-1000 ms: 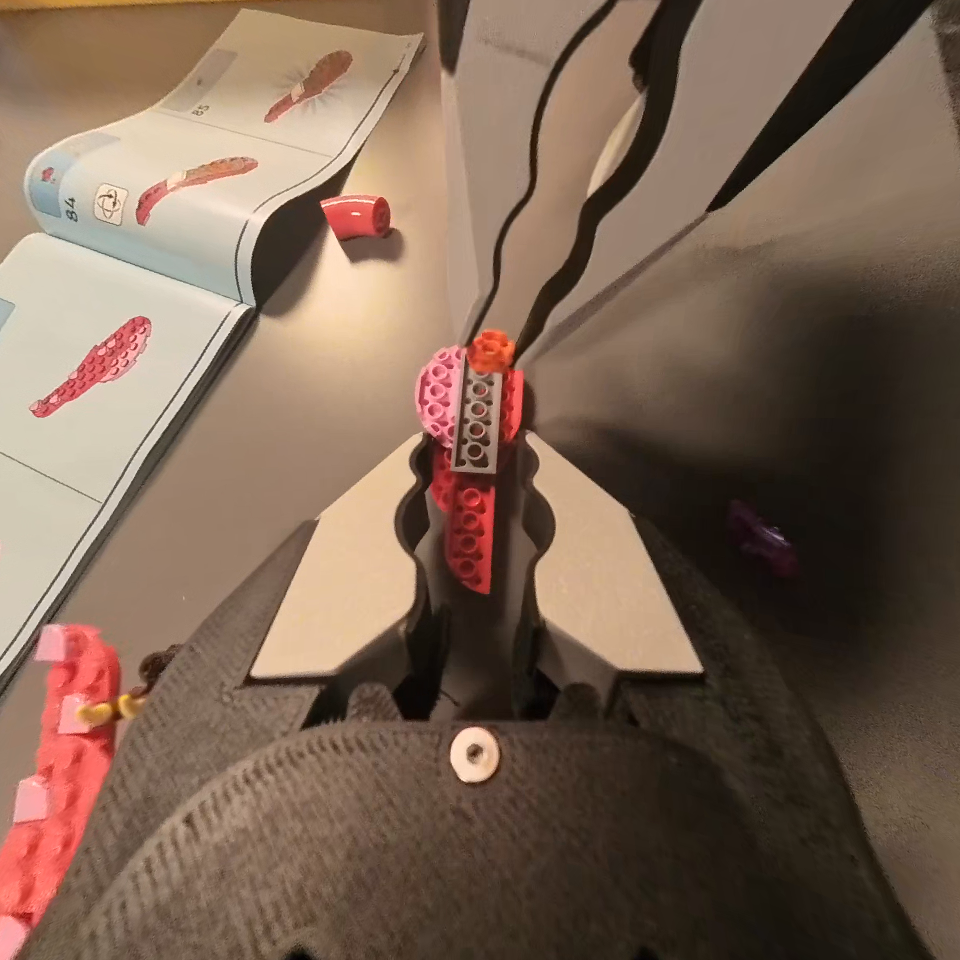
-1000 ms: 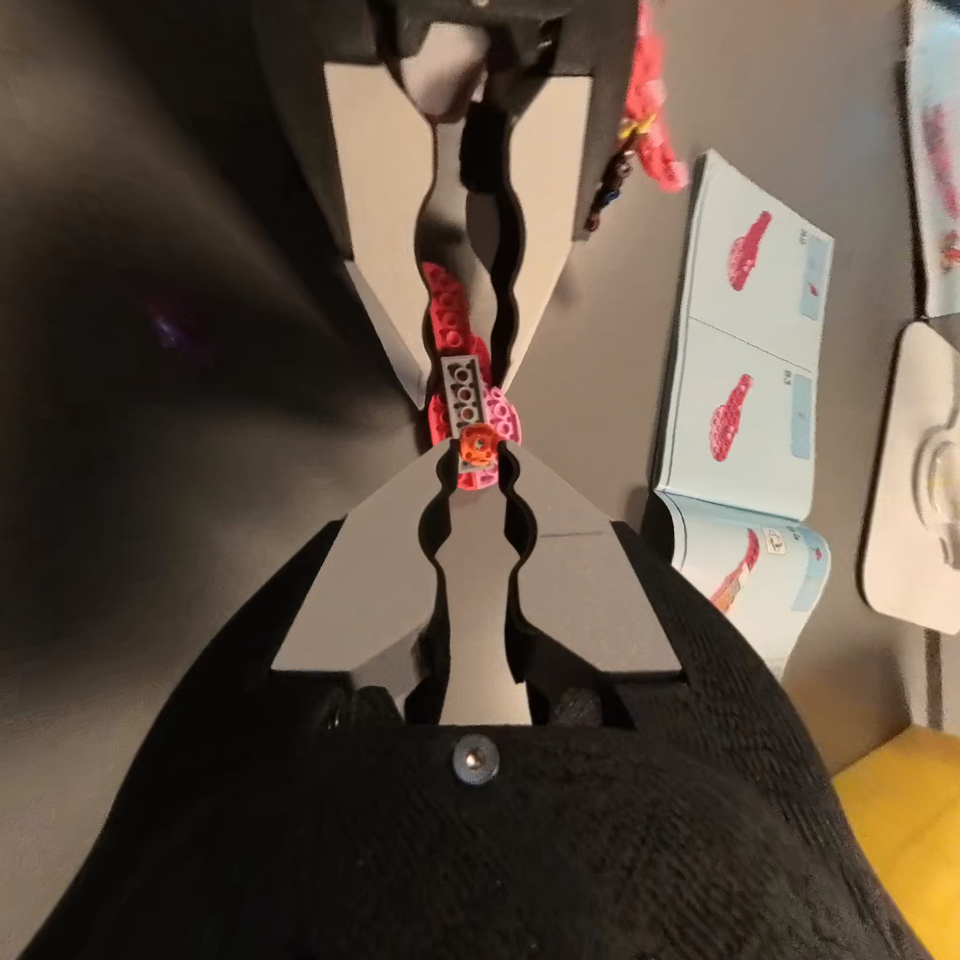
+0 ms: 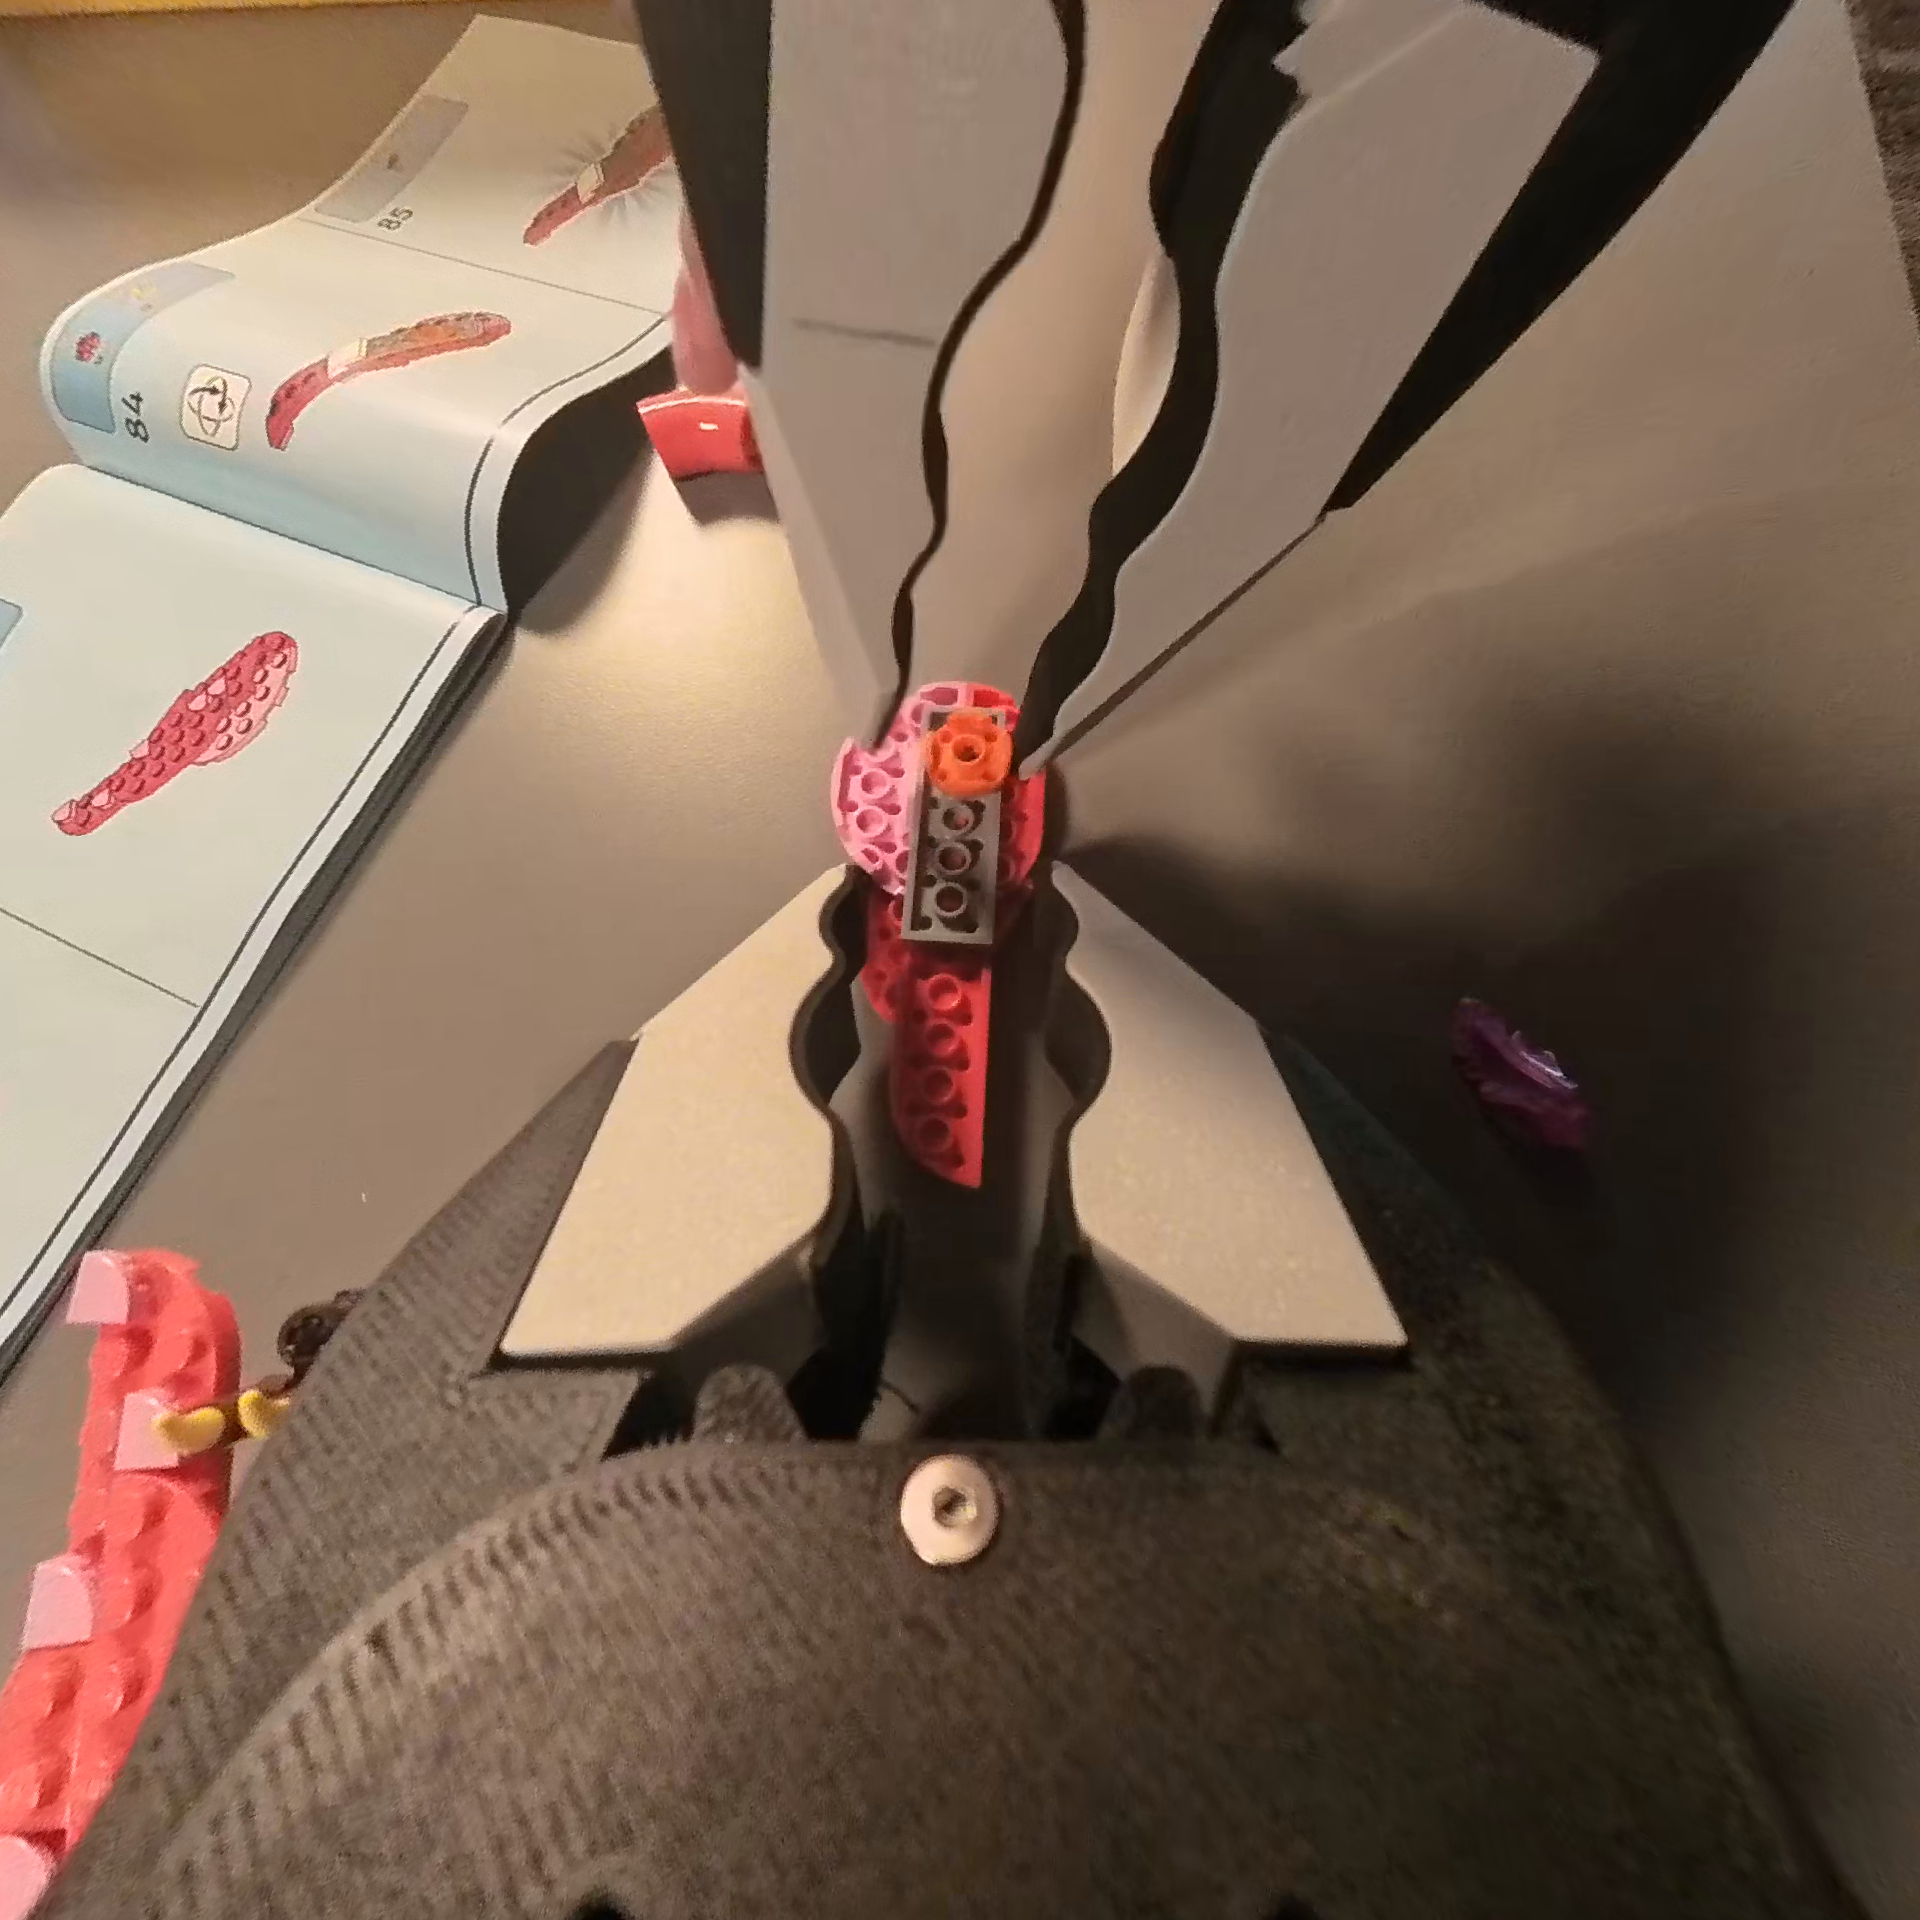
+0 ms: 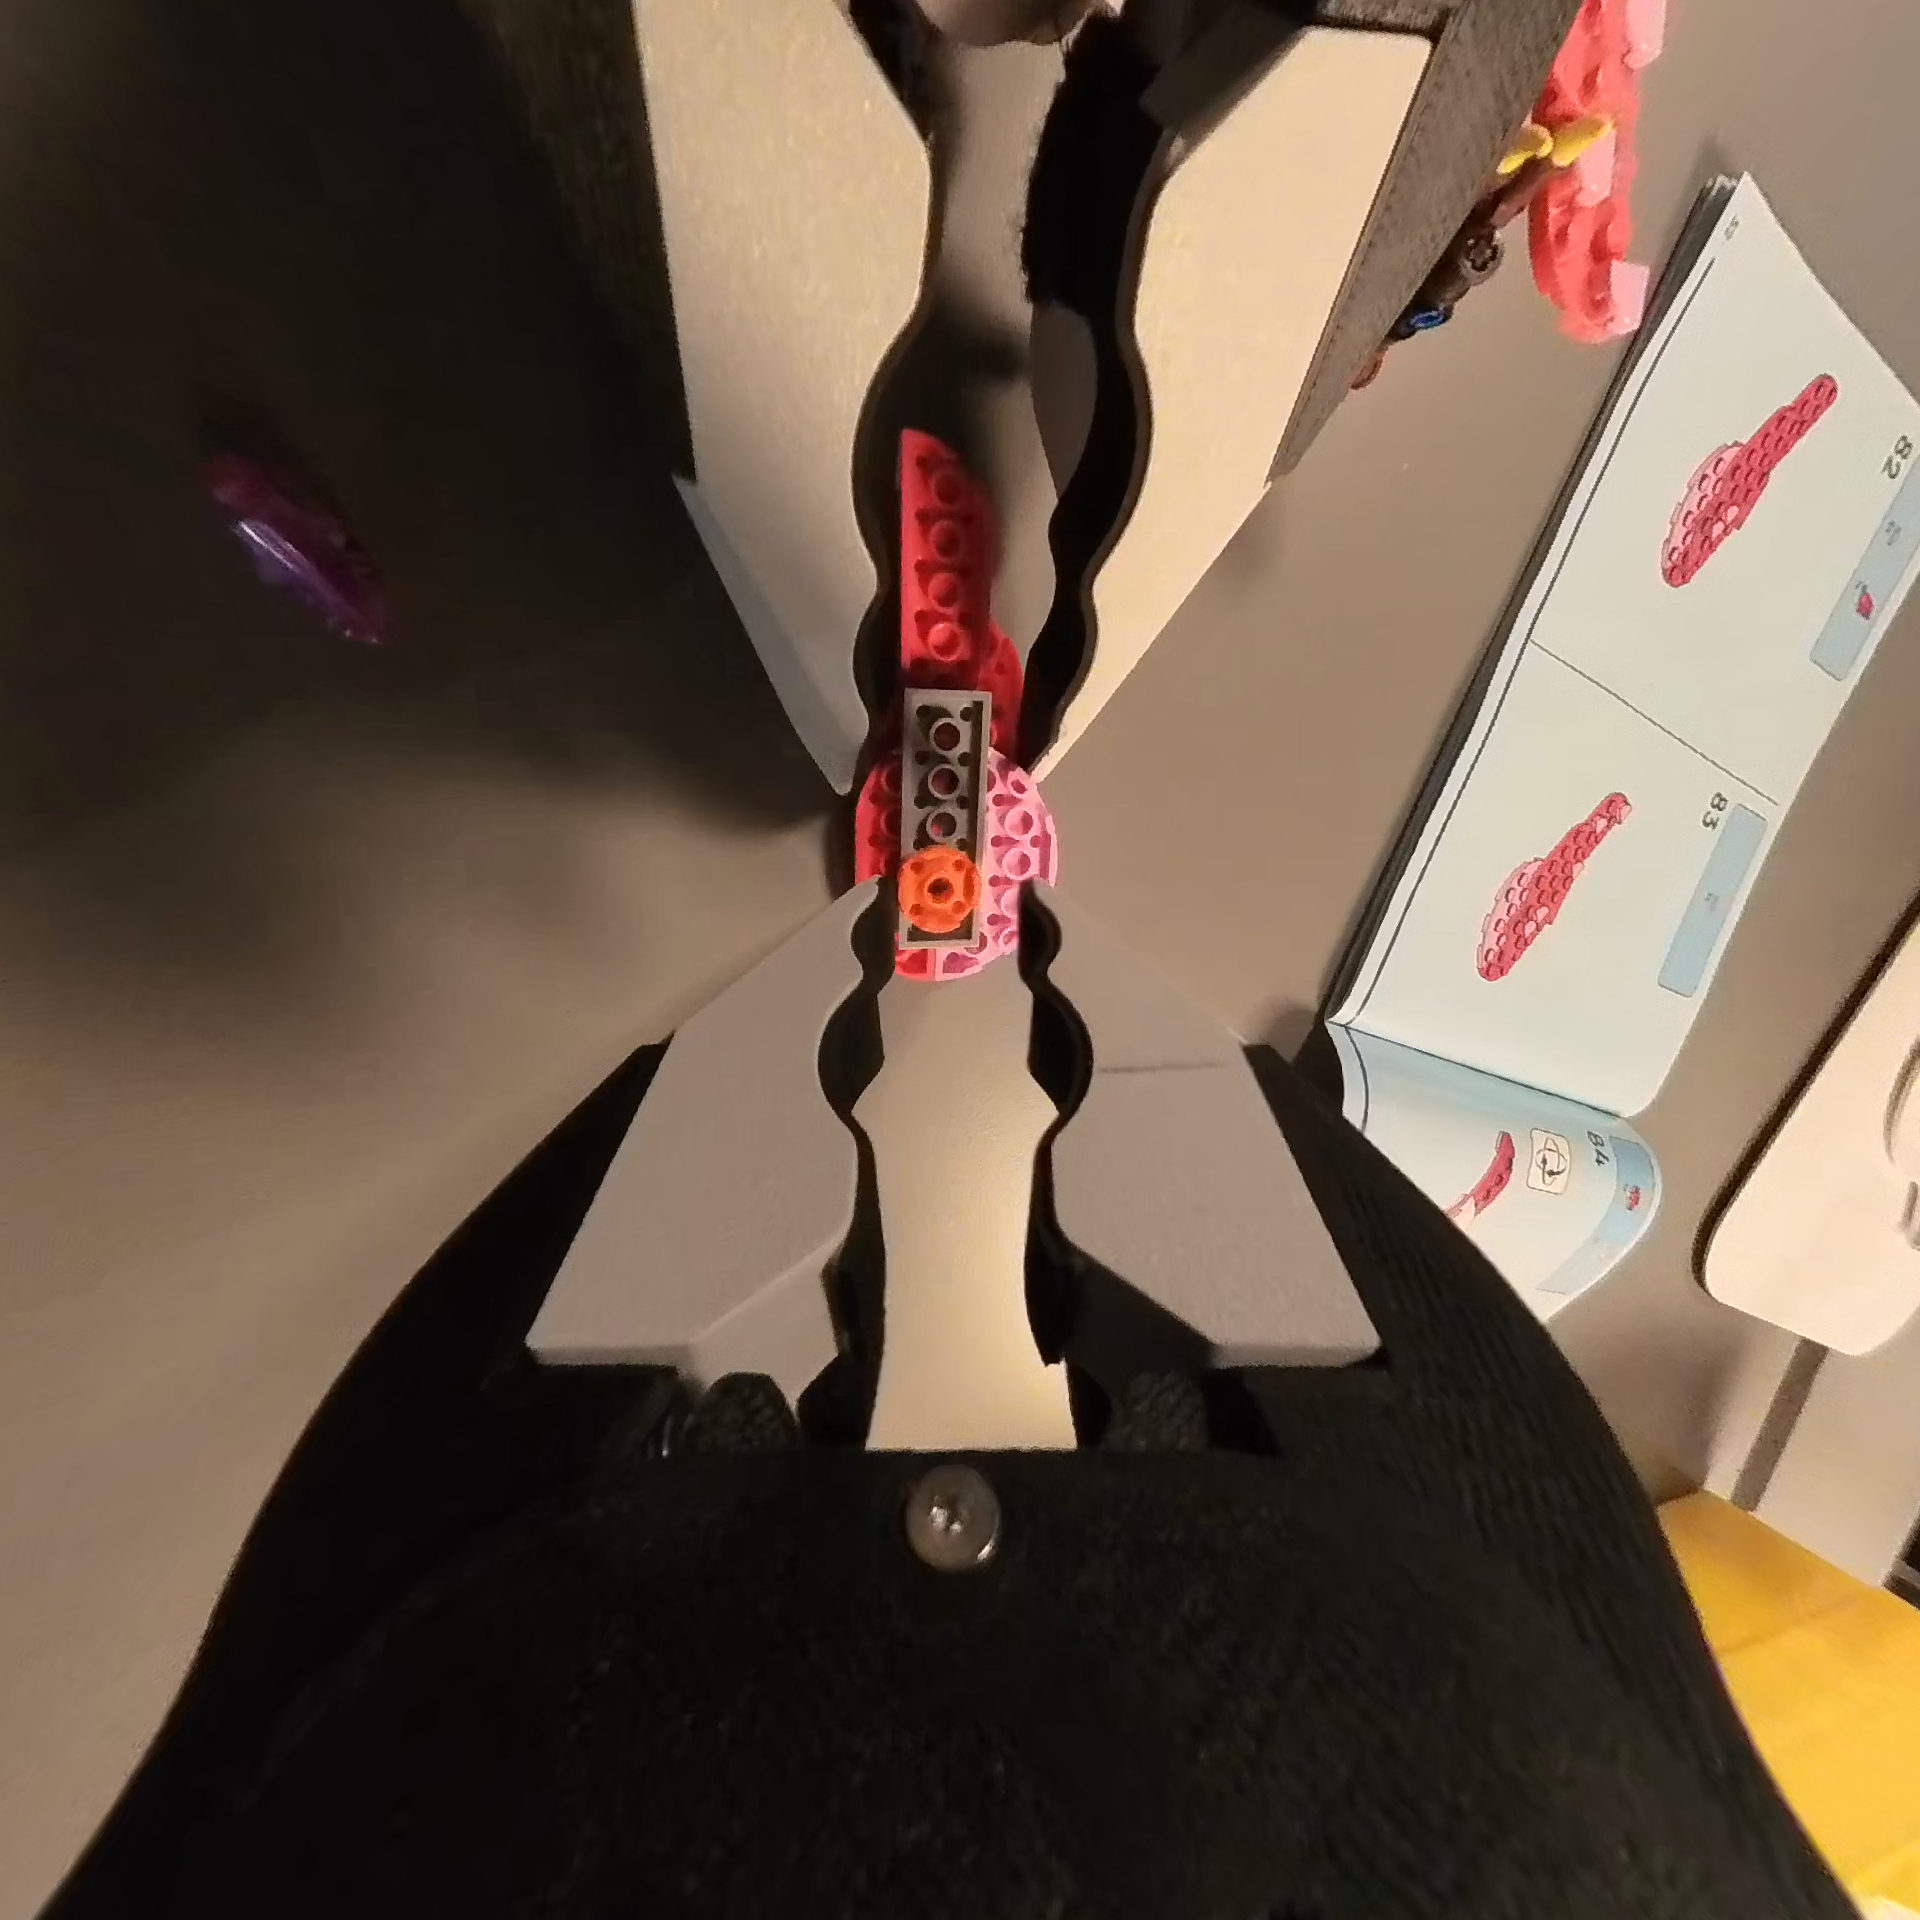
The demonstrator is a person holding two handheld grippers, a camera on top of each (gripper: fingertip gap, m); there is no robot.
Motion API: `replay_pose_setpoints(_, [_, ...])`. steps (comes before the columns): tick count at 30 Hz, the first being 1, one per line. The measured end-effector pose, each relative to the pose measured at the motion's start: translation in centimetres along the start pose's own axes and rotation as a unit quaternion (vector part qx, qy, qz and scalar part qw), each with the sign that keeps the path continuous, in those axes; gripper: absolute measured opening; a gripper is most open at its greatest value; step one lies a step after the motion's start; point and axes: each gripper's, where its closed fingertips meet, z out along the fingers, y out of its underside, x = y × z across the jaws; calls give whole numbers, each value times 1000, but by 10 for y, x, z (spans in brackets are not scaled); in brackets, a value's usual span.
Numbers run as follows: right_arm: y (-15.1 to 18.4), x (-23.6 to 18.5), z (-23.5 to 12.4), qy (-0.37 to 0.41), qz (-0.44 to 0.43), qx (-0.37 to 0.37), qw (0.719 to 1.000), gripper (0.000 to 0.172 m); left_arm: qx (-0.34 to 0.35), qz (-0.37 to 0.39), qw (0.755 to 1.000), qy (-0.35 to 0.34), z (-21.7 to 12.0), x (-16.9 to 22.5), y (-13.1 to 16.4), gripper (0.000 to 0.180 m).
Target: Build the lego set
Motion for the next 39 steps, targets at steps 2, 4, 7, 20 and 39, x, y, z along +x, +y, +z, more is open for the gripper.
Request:
replay_pose_setpoints(2, [0,1,0,2,7,0,1000,23,0,0,1000,0,0,0,0,31])
replay_pose_setpoints(4, [0,1,0,0,14,2,1000,24,0,0,1000,0,0,0,0,31])
replay_pose_setpoints(7, [1,1,0,0,18,1,1000,25,0,-1,1000,1,0,0,0,31])
replay_pose_setpoints(20, [-1,6,0,19,38,17,999,29,0,-2,1000,2,0,0,1,31])
replay_pose_setpoints(39, [17,-26,-33,205,119,100,966,45,1,-7,1000,4,-1,2,0,30])
